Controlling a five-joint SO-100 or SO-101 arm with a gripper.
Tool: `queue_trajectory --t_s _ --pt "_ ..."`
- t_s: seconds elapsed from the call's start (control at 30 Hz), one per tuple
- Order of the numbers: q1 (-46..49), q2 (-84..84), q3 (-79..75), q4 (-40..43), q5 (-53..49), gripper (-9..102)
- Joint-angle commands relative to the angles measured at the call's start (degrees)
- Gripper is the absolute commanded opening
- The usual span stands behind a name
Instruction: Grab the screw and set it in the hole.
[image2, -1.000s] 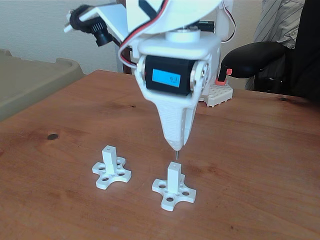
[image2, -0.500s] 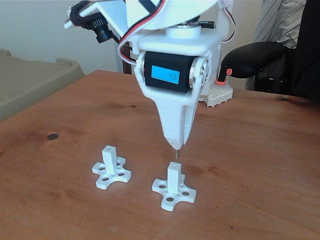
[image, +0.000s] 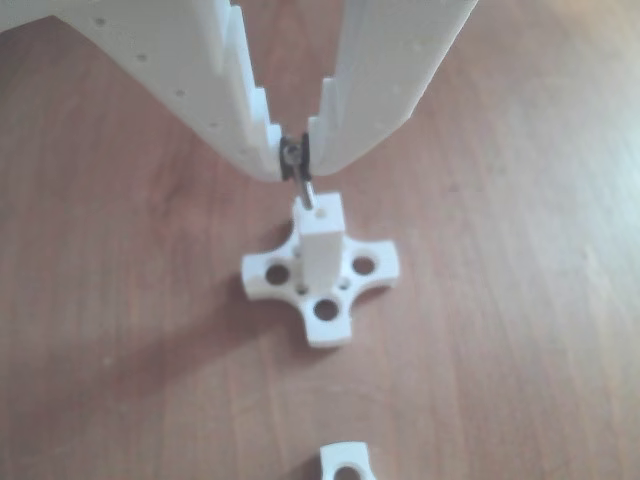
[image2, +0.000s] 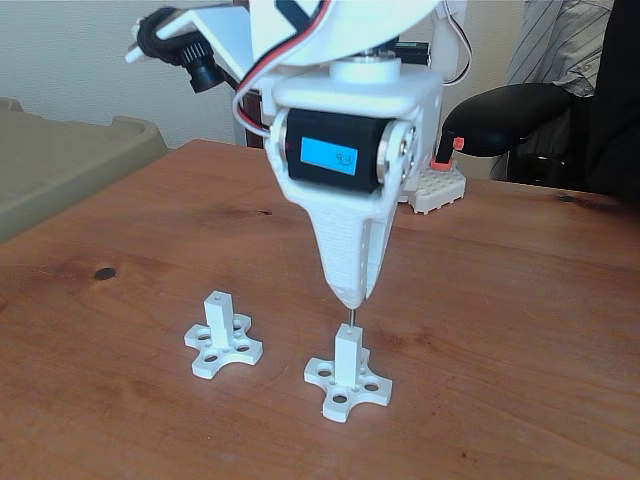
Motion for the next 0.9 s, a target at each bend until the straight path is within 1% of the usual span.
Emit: queue_trajectory --t_s 0.0,0.1,0.13,0.87 --pt "-0.62 1.14 -5.19 -0.79 0.62 -4" --pt "-0.62 0.79 -5.27 -0.88 0.62 -4" --pt "-0.26 0.35 -5.45 -2.55 1.05 -4" --pt "-0.09 0.7 -5.71 -1.49 0.79 -4"
